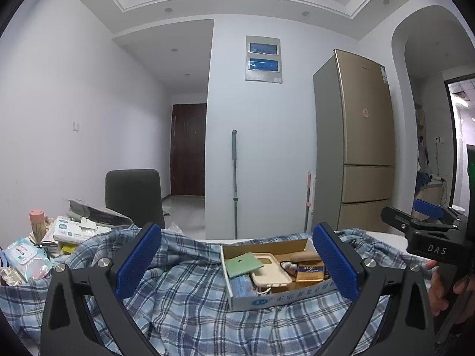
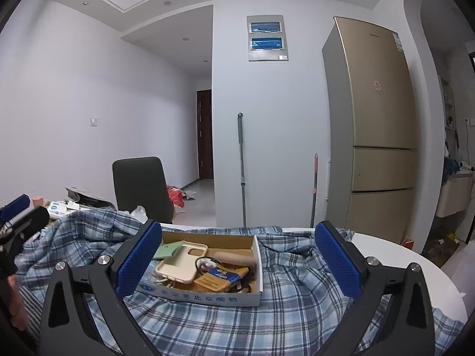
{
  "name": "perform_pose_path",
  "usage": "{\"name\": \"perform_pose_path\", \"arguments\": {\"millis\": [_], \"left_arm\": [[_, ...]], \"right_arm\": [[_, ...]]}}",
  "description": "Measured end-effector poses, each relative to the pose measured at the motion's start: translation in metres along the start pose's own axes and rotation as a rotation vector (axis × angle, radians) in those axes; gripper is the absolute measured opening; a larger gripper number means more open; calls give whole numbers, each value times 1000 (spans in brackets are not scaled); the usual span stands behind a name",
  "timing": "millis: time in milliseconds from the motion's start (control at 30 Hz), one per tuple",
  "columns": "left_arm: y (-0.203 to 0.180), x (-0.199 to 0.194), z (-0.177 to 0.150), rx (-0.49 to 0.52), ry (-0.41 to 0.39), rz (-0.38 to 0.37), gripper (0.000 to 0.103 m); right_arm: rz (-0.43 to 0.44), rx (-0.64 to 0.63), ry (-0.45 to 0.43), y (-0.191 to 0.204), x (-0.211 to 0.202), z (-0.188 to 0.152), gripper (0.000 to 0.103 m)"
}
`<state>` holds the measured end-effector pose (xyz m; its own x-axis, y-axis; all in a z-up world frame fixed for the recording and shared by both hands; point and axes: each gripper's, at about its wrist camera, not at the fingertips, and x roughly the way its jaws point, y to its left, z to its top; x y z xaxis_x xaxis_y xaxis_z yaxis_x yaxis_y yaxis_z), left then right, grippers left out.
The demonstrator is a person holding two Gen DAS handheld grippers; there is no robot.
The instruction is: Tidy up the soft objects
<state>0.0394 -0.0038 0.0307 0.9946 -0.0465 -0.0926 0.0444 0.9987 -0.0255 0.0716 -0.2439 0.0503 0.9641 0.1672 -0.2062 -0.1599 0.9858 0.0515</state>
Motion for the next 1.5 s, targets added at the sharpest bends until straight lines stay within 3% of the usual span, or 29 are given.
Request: {"name": "perform_pose_path", "arguments": {"millis": [300, 800, 1500], "left_arm": [[2, 21, -27, 49, 68, 8, 103], [4, 16, -28, 40, 40, 4, 103], [9, 16, -28, 8, 54, 7, 103]], "right_arm": [[6, 29, 24, -7, 5, -24, 103], [16, -15, -31, 3, -6, -24, 103], [17, -14, -22, 3, -4, -25, 103]]}}
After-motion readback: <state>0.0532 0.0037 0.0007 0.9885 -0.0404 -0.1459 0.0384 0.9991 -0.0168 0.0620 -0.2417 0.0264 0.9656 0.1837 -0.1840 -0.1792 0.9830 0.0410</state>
